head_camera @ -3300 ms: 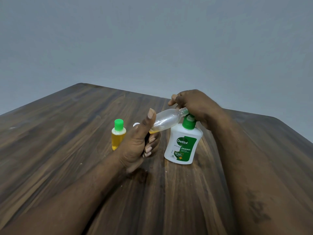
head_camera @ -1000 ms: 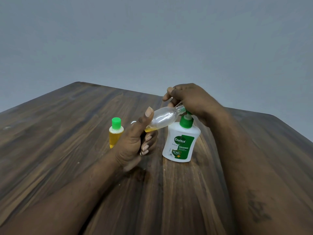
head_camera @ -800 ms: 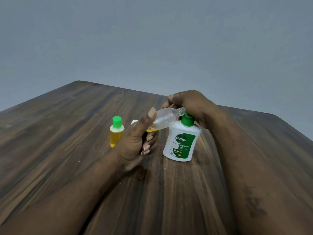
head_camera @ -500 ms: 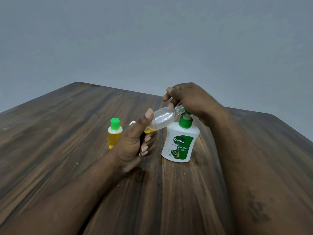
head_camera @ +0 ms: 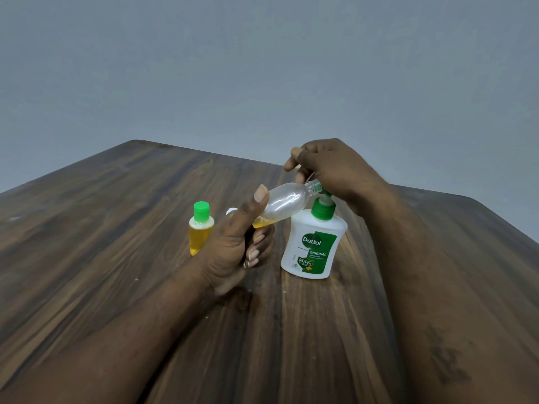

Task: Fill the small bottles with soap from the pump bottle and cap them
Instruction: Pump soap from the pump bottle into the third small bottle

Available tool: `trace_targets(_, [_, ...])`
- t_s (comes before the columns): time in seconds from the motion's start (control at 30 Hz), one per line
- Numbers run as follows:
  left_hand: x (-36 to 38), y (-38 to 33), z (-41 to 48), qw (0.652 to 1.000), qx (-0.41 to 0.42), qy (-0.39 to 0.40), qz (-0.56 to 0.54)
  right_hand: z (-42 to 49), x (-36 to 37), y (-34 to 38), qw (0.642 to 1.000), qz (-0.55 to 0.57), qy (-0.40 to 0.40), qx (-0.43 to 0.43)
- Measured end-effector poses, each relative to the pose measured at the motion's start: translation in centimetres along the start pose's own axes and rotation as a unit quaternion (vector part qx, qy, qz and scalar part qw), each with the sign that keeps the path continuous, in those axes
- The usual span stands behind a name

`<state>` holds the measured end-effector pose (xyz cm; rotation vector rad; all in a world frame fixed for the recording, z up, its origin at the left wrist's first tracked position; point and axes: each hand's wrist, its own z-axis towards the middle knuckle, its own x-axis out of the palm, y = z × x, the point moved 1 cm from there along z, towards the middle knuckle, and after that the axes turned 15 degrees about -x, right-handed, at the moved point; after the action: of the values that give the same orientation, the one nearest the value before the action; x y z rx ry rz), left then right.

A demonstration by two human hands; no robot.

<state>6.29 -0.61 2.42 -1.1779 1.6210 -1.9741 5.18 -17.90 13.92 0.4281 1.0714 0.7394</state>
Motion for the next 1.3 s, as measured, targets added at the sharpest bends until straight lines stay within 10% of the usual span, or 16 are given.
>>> trace_targets(1.3, [0.5,-0.2,-0.3,1.0,0.002,-0.01,0.001,-0.2,0.9,-1.8,0.991,0.075,0.048,0.095])
